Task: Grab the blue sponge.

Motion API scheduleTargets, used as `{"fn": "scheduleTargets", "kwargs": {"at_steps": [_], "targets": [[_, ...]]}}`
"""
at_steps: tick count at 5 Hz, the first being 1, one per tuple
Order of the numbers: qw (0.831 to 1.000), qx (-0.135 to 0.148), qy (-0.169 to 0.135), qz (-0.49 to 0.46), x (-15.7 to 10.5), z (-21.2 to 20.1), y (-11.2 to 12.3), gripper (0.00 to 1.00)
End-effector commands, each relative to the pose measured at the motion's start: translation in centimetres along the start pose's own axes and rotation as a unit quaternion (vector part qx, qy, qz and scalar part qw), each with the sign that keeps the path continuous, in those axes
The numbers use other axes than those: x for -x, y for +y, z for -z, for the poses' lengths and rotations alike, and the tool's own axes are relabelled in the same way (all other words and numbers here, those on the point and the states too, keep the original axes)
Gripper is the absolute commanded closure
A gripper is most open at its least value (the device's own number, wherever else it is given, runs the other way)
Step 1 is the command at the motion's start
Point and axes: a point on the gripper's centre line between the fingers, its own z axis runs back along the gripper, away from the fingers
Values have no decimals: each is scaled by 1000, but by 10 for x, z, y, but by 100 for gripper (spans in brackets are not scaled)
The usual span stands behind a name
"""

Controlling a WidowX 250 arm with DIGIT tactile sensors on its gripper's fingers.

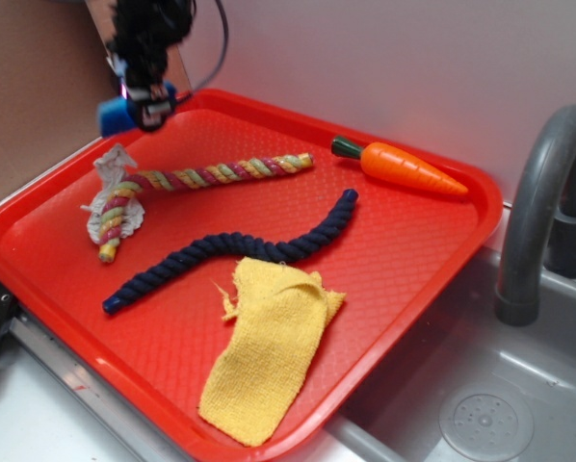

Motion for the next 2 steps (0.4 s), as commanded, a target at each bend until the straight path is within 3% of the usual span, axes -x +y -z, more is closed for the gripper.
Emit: {"fn": "scheduleTargets", "kwargs": {"at_steps": [1,2], "targets": [[995,71,-65,-36,23,-72,-32,100],[989,106,-103,-20,32,-77,-40,100]]}}
